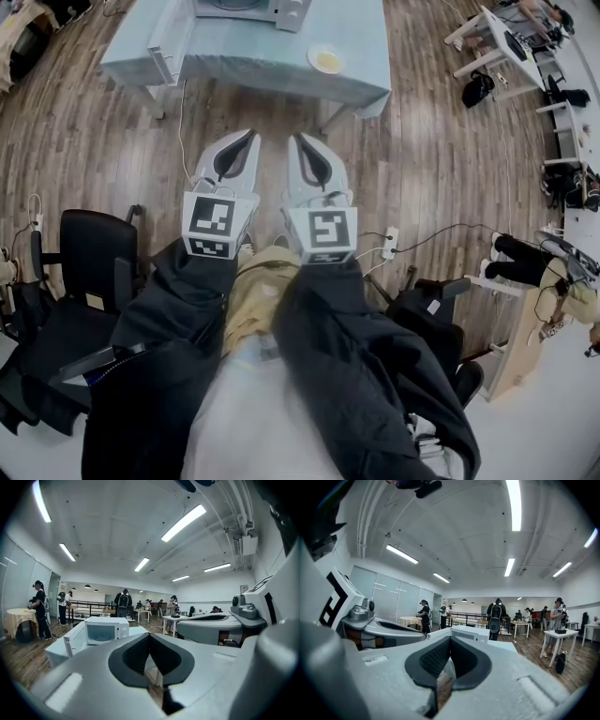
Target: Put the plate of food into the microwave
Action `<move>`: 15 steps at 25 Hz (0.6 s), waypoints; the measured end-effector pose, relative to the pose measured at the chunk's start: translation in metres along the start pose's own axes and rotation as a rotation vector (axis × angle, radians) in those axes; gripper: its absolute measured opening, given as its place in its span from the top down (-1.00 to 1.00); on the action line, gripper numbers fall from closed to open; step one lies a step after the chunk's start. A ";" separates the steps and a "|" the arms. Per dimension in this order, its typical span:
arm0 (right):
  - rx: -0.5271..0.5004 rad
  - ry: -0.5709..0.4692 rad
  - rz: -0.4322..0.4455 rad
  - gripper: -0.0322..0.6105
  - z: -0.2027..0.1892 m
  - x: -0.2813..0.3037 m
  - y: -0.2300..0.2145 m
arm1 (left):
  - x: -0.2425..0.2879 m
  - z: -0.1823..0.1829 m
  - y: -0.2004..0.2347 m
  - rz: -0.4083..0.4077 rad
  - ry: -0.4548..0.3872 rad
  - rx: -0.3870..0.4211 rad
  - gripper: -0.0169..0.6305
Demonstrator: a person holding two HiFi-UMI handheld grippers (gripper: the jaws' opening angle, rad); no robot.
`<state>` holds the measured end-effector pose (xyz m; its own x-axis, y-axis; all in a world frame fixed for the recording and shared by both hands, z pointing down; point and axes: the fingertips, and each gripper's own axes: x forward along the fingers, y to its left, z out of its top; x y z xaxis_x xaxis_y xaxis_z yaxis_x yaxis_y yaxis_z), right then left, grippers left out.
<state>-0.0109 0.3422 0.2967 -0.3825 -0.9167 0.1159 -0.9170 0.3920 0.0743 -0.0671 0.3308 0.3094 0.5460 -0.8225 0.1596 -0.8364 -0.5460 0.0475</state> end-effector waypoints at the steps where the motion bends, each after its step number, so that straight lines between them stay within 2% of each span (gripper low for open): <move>1: 0.001 0.001 0.003 0.90 -0.001 0.002 0.003 | -0.001 -0.002 0.003 -0.001 0.004 -0.003 0.96; 6: 0.003 0.004 0.019 0.90 -0.008 0.007 0.019 | -0.004 -0.015 0.017 0.000 0.027 -0.026 0.96; 10: 0.000 0.009 0.016 0.90 -0.011 0.010 0.015 | 0.006 -0.018 0.015 -0.022 0.031 -0.060 0.96; 15: 0.018 0.005 -0.002 0.90 -0.015 0.028 -0.009 | 0.030 -0.023 0.023 0.004 0.051 -0.026 0.96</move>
<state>-0.0113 0.3144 0.3136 -0.3798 -0.9172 0.1203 -0.9198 0.3883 0.0566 -0.0714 0.2975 0.3377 0.5404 -0.8149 0.2096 -0.8397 -0.5382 0.0726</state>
